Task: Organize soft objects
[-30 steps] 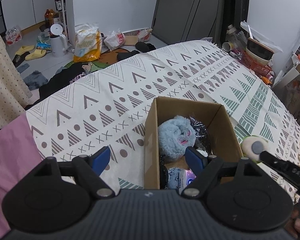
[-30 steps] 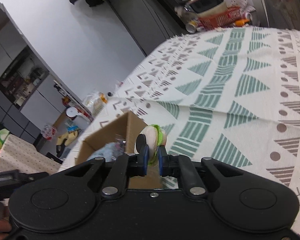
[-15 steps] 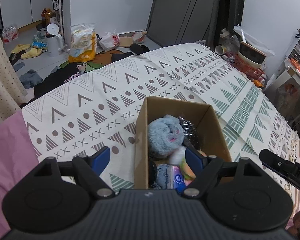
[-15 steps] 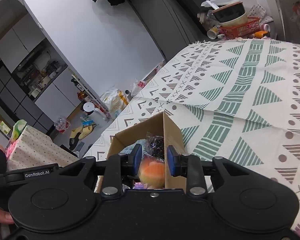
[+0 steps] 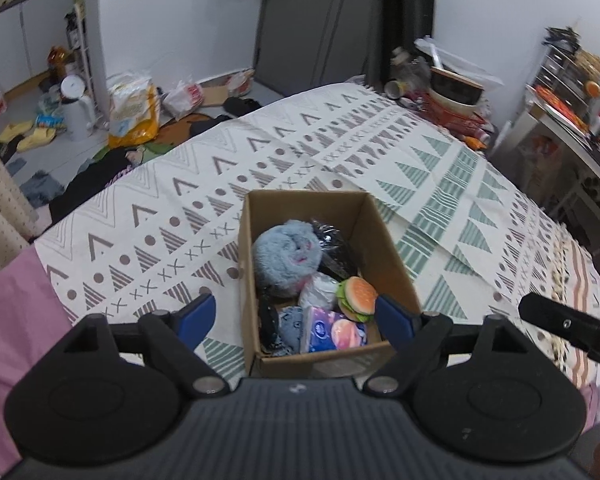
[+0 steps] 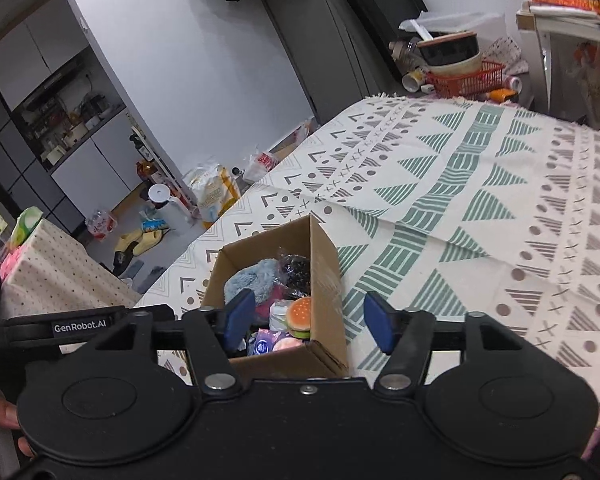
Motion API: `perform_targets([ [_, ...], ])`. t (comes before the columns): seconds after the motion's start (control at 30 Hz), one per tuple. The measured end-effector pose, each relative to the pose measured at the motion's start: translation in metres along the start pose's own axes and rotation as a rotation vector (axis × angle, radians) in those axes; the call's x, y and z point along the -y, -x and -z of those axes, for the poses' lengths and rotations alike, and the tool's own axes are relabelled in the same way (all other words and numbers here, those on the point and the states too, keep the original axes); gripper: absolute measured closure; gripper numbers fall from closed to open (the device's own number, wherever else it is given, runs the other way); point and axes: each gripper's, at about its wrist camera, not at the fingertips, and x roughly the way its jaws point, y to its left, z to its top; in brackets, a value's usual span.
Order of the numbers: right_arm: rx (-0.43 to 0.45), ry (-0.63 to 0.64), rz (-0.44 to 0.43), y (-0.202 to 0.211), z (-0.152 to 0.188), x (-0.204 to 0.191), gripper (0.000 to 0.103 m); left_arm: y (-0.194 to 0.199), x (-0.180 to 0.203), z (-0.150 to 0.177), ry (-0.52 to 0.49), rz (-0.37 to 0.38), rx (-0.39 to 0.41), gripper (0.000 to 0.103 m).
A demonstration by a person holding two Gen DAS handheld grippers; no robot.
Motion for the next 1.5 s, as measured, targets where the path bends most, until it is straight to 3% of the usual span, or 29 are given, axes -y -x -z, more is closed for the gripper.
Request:
perform_targets([
  [0.03, 0.004, 0.007, 0.006, 0.005, -0.001, -0.001, 0.030, 0.004, 0.002, 0.000, -0.011, 0.002, 0.005, 0.016],
  [0.1, 0.027, 0.029, 0.032, 0.017, -0.001, -0.006, 0.010, 0.014, 0.007, 0.001, -0.026, 0.009, 0.013, 0.015],
  [0.2, 0.039, 0.053, 0.030, 0.031, -0.003, -0.011, 0.000, 0.026, 0.011, 0.003, -0.037, 0.010, 0.016, 0.013],
  [0.6, 0.006, 0.081, 0.057, 0.068, 0.000, -0.015, 0.000, 0.060, 0.022, 0.020, -0.099, 0.007, 0.039, 0.004],
  [1.5, 0.094, 0.081, 0.091, 0.130, 0.014, -0.017, 0.000, 0.123, 0.033, 0.045, -0.169, 0.052, 0.118, 0.003],
])
